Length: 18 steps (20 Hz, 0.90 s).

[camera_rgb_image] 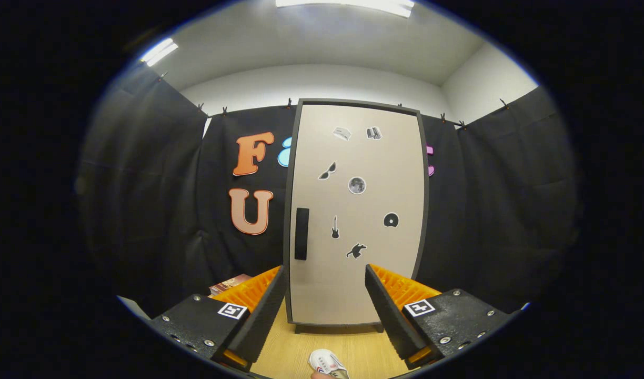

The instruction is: Open the shoe cabinet door, grab the shoes and put them into the shoe cabinet, then close the shoe cabinet door.

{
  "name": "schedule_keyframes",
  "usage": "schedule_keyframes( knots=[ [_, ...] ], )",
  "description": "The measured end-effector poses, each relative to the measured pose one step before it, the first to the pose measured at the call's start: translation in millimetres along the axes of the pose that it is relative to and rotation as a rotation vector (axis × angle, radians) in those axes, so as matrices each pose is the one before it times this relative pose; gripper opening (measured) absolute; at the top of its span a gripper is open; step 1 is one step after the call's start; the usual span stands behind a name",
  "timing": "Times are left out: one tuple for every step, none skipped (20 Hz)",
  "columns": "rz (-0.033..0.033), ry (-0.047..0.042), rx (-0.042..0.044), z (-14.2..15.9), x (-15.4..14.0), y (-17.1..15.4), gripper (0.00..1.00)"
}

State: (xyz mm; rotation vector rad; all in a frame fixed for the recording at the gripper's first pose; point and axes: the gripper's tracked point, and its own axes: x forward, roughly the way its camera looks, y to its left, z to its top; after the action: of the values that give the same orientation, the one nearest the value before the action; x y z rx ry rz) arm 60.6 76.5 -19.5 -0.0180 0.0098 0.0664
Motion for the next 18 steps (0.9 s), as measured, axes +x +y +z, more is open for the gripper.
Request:
schedule_keyframes(
  knots=[
    [-0.00332, 0.00179, -0.00535, -1.82, 4.62, 4.56, 0.93],
    [-0.00437, 0.00204, -0.00150, -0.75, 4.53, 3.55, 0.93],
    [0.00195, -0.00061, 0.00079, -0.79, 4.04, 5.62, 0.93],
    [-0.00054, -0.00072, 0.00025, -0.28, 4.87, 4.42, 0.93],
    [-0.00040, -0.00288, -0.00055, 0.34, 5.63, 3.79, 0.93],
    [-0.00062, -0.00228, -0.00051, 0.42, 5.08, 3.18, 0.93],
    [0.00246, -0.00017, 0.00124, -0.40, 6.44, 2.87, 0.93],
    [0.00547, 0.00043, 0.00058, -1.06, 6.65, 3.84, 0.93],
    [0.00278, 0.00096, -0.00003, -1.04, 7.03, 1.96, 0.93],
    [0.00301, 0.00088, 0.00151, -0.54, 8.12, 0.80, 0.93],
    [0.00705, -0.00113, 0.00597, -0.60, 8.16, 1.29, 0.93],
    [0.00412, -0.00470, 0.00816, -0.41, 8.54, 1.91, 0.93],
    [0.00051, -0.00041, 0.00948, -0.11, 9.07, -0.32, 0.93],
    [0.00671, 0.00350, 0.00873, -1.92, 9.01, 1.61, 0.93],
    [0.00662, 0.00148, 0.00568, -0.92, 7.91, 1.56, 0.93],
    [0.00544, -0.00064, -0.00078, -0.55, 8.38, 1.03, 0.93],
    [-0.00012, -0.00079, -0.00409, -0.50, 8.00, -0.16, 0.93],
    [0.00180, 0.00221, -0.00153, -1.27, 8.00, -0.19, 0.93]
  ],
)
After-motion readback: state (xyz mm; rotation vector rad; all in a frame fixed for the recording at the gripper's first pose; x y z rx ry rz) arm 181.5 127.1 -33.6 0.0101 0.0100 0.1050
